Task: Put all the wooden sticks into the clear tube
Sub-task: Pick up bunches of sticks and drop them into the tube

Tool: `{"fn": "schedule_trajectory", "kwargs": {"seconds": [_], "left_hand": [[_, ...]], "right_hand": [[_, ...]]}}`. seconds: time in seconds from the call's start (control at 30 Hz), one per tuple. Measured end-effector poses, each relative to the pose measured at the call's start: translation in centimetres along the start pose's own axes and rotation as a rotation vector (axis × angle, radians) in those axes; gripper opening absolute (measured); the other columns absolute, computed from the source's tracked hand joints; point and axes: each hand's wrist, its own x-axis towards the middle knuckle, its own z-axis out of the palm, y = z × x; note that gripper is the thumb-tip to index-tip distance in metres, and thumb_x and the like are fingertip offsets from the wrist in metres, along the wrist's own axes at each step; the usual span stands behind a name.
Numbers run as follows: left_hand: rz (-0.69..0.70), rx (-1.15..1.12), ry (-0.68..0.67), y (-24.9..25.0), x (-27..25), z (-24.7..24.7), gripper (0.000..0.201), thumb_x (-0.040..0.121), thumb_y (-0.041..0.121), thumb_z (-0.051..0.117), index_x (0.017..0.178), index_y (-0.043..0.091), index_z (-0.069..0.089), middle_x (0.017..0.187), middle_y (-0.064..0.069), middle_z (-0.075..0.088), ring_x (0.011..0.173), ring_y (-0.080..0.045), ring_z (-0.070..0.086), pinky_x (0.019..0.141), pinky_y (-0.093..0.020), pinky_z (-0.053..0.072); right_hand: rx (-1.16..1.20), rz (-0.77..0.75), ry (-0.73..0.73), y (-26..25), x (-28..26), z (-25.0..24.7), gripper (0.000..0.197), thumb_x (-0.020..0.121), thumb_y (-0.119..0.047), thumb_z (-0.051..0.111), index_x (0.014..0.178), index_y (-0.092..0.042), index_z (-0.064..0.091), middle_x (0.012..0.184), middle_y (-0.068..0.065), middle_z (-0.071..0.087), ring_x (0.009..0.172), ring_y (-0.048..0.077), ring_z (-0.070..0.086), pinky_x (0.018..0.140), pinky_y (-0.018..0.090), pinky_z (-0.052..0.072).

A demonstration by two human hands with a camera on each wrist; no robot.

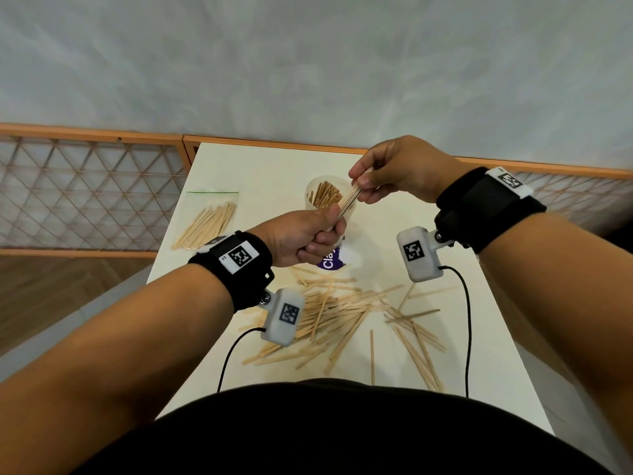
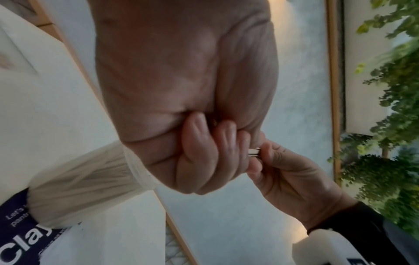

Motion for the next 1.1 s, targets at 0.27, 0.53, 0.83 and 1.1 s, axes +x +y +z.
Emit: {"fn": "schedule_trajectory", "kwargs": {"seconds": [0.27,0.53,0.83,1.1], "left_hand": [[0.053,0.118,0.424,-1.5,2.4,-3.1,0.041,0.098,0.051,0.037,0.109,0.018,0.06,0.096,-0.001,0.06,0.071,-0.011,0.054,0.059,-0.023,0.042],[-0.199,0.284,0.606,-6.2,1.2,-8.5,0.038,0.096,0.042,0.05,0.121,0.015,0.056,0.122,0.002,0.058,0.104,-0.017,0.062,0.086,-0.034,0.051],[-0.344,0.373,0.557,-9.3,-0.1,-8.9,0.032,0.095,0.04,0.05,0.115,0.018,0.058,0.117,0.002,0.06,0.101,-0.012,0.06,0.087,-0.031,0.049],[-0.434,1.039,0.256,-12.5,1.1,-7.2,0.061,0.09,0.053,0.053,0.142,0.025,0.038,0.15,-0.002,0.031,0.136,-0.022,0.032,0.111,-0.037,0.029]], "right_hand": [[-0.204,-0.012,0.16,0.3,4.6,-0.9,0.007,0.082,0.001,0.07,0.078,-0.005,0.069,0.071,0.013,0.069,0.058,0.013,0.069,0.07,0.031,0.061],[-0.804,-0.14,0.233,1.7,12.8,1.0,0.013,0.085,-0.006,0.063,0.091,-0.005,0.074,0.087,0.008,0.072,0.079,0.021,0.067,0.071,0.022,0.054],[-1.139,-0.026,-0.13,8.2,17.8,6.8,0.025,0.091,-0.01,0.05,0.104,-0.003,0.07,0.109,0.015,0.067,0.102,0.031,0.061,0.085,0.034,0.045],[-0.815,-0.194,0.224,8.7,14.5,4.4,0.026,0.092,-0.026,0.05,0.105,-0.015,0.069,0.11,0.006,0.067,0.104,0.024,0.058,0.087,0.031,0.042]]}}
